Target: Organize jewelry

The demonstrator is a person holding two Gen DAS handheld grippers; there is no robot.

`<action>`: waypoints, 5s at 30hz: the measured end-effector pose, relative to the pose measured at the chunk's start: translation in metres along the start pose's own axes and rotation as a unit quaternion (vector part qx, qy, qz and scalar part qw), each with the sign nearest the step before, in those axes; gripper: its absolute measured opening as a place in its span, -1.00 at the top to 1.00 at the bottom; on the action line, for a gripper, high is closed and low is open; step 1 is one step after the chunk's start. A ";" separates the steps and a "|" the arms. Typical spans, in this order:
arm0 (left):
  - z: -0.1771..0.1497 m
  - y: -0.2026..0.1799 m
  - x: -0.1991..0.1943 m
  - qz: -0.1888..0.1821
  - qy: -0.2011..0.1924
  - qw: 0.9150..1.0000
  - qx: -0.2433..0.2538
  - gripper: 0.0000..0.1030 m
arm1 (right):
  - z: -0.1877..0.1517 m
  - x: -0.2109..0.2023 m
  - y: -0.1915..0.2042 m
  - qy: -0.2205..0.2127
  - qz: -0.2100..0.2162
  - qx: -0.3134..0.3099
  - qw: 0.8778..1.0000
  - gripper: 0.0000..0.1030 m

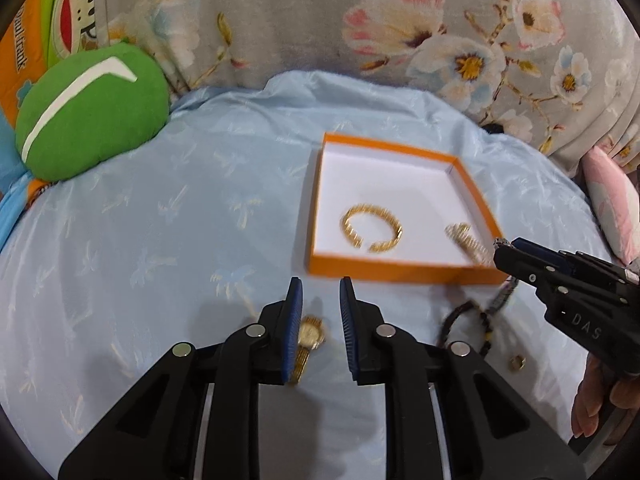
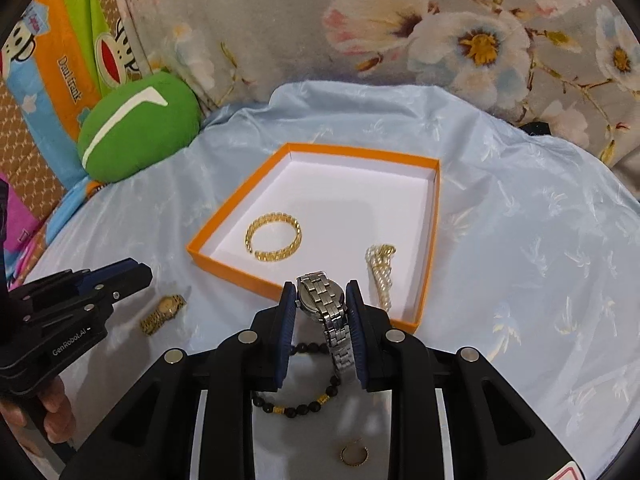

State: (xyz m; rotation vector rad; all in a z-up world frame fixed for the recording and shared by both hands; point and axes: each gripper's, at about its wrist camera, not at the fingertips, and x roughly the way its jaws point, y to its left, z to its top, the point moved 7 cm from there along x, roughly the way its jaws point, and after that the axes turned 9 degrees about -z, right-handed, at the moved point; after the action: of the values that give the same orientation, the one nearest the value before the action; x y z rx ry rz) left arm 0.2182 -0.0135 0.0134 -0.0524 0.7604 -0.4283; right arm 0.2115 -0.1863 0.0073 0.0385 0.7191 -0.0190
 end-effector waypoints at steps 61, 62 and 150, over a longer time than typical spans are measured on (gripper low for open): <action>-0.046 0.006 0.037 -0.004 0.073 0.995 0.061 0.56 | -0.037 -0.012 -0.021 -0.019 -0.007 0.055 0.998 0.35; -0.043 0.004 0.035 -0.005 0.068 0.996 0.064 0.56 | -0.036 -0.012 -0.021 -0.019 -0.008 0.055 0.998 0.35; -0.091 -0.047 0.007 -0.030 0.062 0.998 0.013 -0.11 | -0.151 -0.074 -0.065 0.036 -0.062 0.160 0.985 0.86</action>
State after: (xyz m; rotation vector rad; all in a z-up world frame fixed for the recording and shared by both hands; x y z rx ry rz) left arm 0.1442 -0.0495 -0.0485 -0.0238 0.8761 -0.5019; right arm 0.0544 -0.2449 -0.0596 0.3025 0.7837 -0.2541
